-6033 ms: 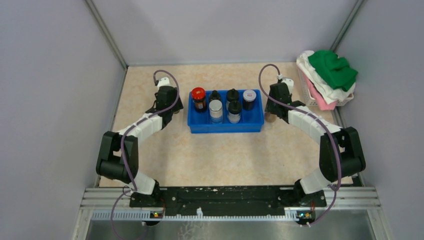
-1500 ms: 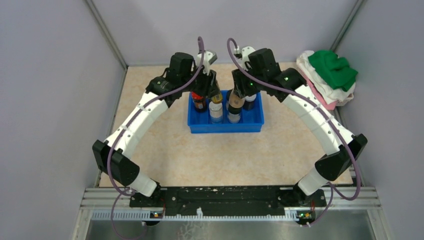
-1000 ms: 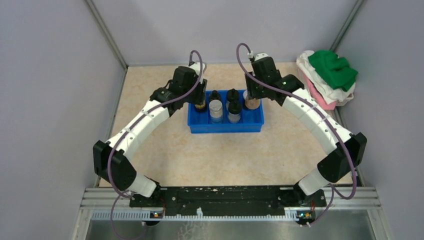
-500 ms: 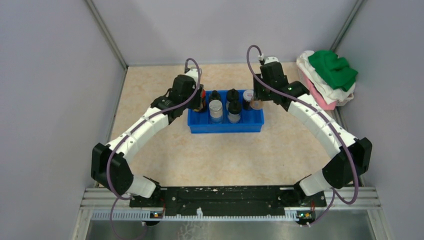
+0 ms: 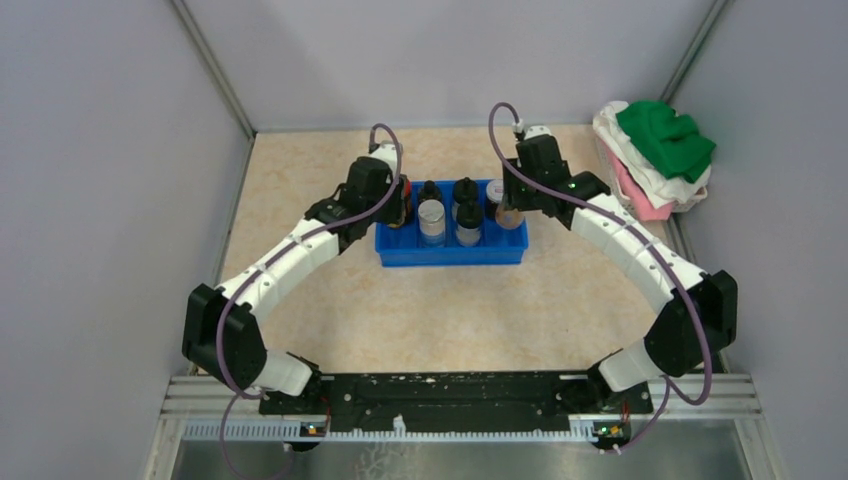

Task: Organize the condiment bottles
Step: Place the bottle in the storage box.

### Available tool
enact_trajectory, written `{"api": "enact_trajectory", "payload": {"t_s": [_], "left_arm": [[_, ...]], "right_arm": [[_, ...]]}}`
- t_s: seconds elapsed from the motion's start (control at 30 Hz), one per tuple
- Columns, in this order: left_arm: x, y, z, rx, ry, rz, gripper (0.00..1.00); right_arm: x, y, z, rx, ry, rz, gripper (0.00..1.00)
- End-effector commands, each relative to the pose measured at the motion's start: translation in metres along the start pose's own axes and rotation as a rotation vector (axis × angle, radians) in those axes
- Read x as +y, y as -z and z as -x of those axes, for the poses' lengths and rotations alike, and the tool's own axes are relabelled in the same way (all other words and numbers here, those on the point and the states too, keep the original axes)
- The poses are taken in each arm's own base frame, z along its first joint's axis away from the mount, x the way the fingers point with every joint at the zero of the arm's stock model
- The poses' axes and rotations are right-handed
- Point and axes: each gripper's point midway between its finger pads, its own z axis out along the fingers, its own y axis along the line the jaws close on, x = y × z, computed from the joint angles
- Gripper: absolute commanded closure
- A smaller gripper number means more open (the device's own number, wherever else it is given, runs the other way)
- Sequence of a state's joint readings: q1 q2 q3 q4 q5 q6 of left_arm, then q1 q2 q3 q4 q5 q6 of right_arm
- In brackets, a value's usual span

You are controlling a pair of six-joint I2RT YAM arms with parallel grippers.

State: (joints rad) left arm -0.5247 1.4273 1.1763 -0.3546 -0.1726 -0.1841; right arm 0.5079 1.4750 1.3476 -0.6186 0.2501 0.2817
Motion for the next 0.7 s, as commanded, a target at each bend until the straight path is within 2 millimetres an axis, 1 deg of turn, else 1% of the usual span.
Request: {"api": "enact_trajectory", "payload": {"t_s": [0.0, 0.33, 0.67], "left_arm": [[-0.005, 0.006, 0.026, -0.113, 0.041, -0.023, 0.96], [-0.003, -0.004, 0.004, -0.081, 0.060, -0.015, 0.96], [-0.001, -0.016, -0.011, -0.125, 0.081, -0.013, 0.99]], "right_arm": [[0.010, -0.006, 0.009, -0.043, -0.023, 0.031, 1.00], [0.012, -0.017, -0.003, -0.016, -0.025, 0.040, 1.00], [0.012, -0.025, -0.011, 0.000, -0.022, 0.031, 1.00]]}}
